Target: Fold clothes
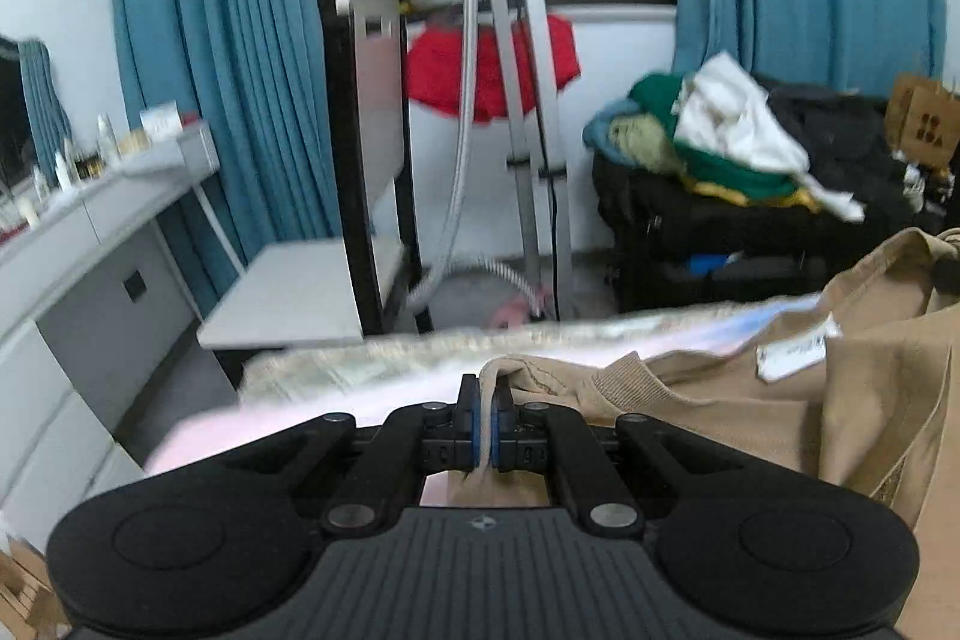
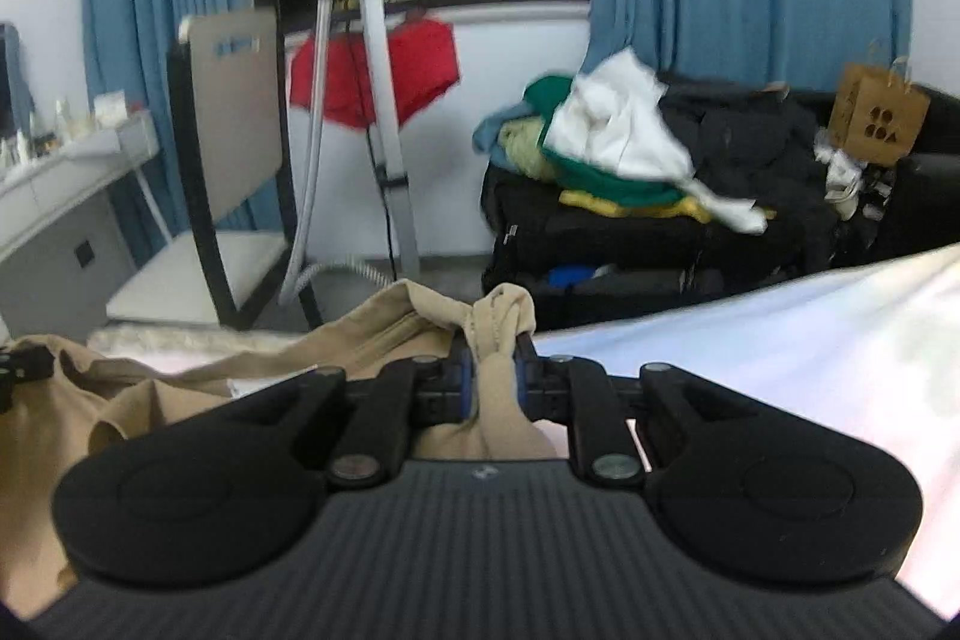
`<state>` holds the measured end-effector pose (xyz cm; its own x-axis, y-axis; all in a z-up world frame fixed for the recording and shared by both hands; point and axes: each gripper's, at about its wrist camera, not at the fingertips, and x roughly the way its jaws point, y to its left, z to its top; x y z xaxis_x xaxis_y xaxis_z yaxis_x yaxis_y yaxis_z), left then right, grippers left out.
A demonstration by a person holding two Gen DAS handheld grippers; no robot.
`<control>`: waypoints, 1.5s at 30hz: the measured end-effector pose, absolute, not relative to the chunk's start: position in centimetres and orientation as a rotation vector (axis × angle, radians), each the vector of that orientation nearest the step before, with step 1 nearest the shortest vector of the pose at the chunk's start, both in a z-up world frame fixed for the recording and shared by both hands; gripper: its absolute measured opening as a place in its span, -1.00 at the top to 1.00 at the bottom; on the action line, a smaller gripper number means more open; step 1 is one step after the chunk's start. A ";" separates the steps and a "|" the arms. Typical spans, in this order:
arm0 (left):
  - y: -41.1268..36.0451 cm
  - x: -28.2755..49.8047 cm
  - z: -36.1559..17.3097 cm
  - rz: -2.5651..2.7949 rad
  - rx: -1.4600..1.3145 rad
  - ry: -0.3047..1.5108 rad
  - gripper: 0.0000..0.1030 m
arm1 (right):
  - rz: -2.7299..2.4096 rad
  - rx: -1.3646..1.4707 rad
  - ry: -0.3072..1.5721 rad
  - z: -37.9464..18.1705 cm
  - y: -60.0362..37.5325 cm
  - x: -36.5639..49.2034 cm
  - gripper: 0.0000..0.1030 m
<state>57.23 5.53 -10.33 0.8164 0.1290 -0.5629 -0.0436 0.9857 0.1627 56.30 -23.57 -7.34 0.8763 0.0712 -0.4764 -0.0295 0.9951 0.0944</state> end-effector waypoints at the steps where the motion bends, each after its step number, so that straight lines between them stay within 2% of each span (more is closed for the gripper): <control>1: 5.7 57.4 -10.9 0.093 0.139 0.620 0.93 | 0.062 0.084 0.518 -8.5 -23.4 56.9 0.68; 5: 6.3 55.3 -10.1 0.100 0.106 0.626 0.84 | 0.075 0.106 0.562 -11.2 -23.3 57.2 0.60; 6: 6.5 54.8 -9.9 0.102 0.097 0.628 0.69 | 0.082 0.122 0.564 -11.3 -23.4 57.0 0.56; 9: 7.0 53.2 -9.3 0.107 0.072 0.633 0.28 | 0.102 0.178 0.574 -10.6 -24.1 56.2 0.27; 10: 7.1 52.7 -9.1 0.108 0.064 0.635 0.12 | 0.099 0.192 0.565 -9.9 -24.4 55.4 0.10; 11: 7.3 52.2 -8.9 0.110 0.056 0.636 0.10 | 0.095 0.200 0.549 -9.1 -24.5 54.4 -0.03; 12: 7.5 51.6 -8.7 0.112 0.047 0.638 0.10 | 0.102 0.207 0.540 -8.4 -24.6 53.2 -0.06; 15: 7.4 48.1 -7.2 0.085 0.023 0.646 0.08 | 0.128 0.229 0.530 -6.2 -24.8 48.9 -0.05; 19: 6.1 38.9 -4.8 -0.038 -0.013 0.654 -0.01 | 0.169 0.216 0.537 -3.8 -24.5 41.7 -0.05; 22: 5.0 31.4 -4.3 -0.134 -0.068 0.684 -0.01 | 0.193 0.191 0.542 -2.9 -24.0 35.0 -0.05; 28: 3.1 17.7 -6.7 -0.261 -0.268 0.793 -0.01 | 0.166 0.271 0.576 -3.9 -25.1 23.0 -0.05; 32: 1.4 11.8 -9.7 -0.294 -0.324 0.873 -0.01 | 0.170 0.371 0.657 -6.1 -26.9 18.9 -0.06; 36: 0.2 8.6 -12.5 -0.321 -0.364 0.948 0.02 | 0.143 0.341 0.697 -7.4 -27.4 16.5 -0.07; 38: -0.4 7.5 -13.9 -0.332 -0.365 0.976 0.11 | 0.155 0.349 0.730 -8.0 -27.5 16.5 -0.10; 40: -1.0 6.6 -14.9 -0.342 -0.354 0.992 0.37 | 0.182 0.360 0.754 -8.4 -27.4 16.8 -0.09; 41: -1.2 6.5 -15.0 -0.346 -0.332 0.981 0.43 | 0.190 0.359 0.758 -8.4 -27.3 17.1 -0.09; 43: -1.6 6.2 -15.2 -0.358 -0.300 0.961 0.93 | 0.203 0.359 0.770 -8.6 -27.2 17.4 -0.09; 45: -1.5 6.2 -14.4 -0.403 -0.332 0.941 0.95 | 0.206 0.385 0.778 -9.1 -27.6 17.3 -0.09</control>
